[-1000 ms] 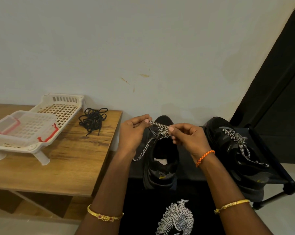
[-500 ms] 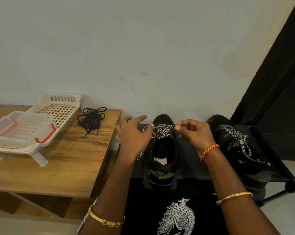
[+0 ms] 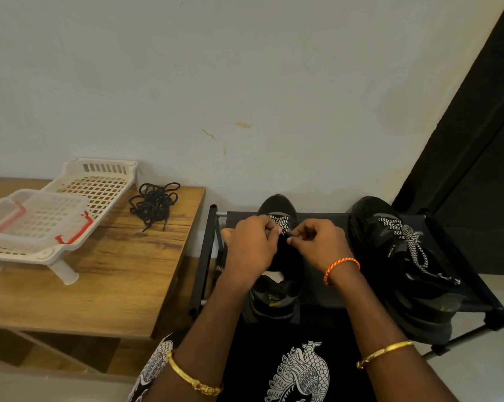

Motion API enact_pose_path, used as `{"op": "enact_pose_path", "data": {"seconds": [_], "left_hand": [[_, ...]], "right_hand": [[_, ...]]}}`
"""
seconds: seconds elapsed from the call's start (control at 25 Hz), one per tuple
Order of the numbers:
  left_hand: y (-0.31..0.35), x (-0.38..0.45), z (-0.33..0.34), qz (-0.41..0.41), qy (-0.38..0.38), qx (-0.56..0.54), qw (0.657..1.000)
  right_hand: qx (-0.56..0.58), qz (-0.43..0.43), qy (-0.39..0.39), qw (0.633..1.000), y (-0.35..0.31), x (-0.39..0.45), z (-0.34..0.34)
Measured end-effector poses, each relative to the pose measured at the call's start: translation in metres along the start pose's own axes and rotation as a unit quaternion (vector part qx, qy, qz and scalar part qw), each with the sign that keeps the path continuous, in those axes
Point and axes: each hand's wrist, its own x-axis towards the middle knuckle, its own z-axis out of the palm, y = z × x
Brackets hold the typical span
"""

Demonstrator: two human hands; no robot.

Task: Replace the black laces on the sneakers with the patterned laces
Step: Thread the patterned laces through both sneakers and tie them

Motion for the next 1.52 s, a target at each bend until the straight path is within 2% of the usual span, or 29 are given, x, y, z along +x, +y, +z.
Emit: {"op": "enact_pose_path", "data": {"seconds": [0.08, 0.2, 0.36, 0.48, 0.6, 0.68, 1.0, 1.16, 1.36, 1.44, 1.52], "left_hand": [[0.002, -0.003, 0.005, 0.021, -0.010, 0.044, 0.999], [-0.001, -0.004, 0.011, 0.022, -0.011, 0.079, 0.997], [-0.005, -0.005, 0.016, 0.003, -0.014, 0.030, 0.999], [-0.005, -0.004, 0.019, -0.003, -0.026, 0.000, 1.000], [-0.007, -0.001, 0.021, 0.005, -0.029, -0.005, 1.000], [-0.008, 0.001, 0.021, 0.019, -0.030, -0.010, 0.999], [-0.001, 0.001, 0.026, 0.052, 0.000, 0.016, 0.999], [0.000, 0.003, 0.029, 0.001, -0.016, -0.048, 0.999], [-0.004, 0.002, 0.024, -0.024, -0.035, -0.085, 0.995], [-0.007, 0.000, 0.019, -0.019, -0.030, -0.069, 0.997], [-0.013, -0.001, 0.013, -0.027, -0.027, -0.046, 0.998]], "right_hand": [[-0.003, 0.009, 0.029, 1.000, -0.002, 0.000, 0.001], [-0.025, 0.019, 0.015, 0.999, -0.005, 0.001, 0.007], [-0.007, 0.071, 0.001, 0.997, 0.000, 0.006, 0.006], [0.085, 0.145, -0.035, 0.985, 0.005, 0.013, 0.003], [0.258, 0.235, -0.098, 0.932, 0.002, 0.014, -0.003], [0.303, 0.268, -0.119, 0.907, 0.001, 0.013, -0.007], [0.313, 0.267, -0.133, 0.902, 0.003, 0.012, -0.012], [0.319, 0.258, -0.145, 0.900, 0.005, 0.012, -0.015], [0.253, 0.237, -0.172, 0.922, 0.001, 0.016, -0.007], [0.248, 0.240, -0.142, 0.928, 0.003, 0.018, -0.005], [0.292, 0.265, -0.071, 0.916, 0.010, 0.021, -0.009]]}}
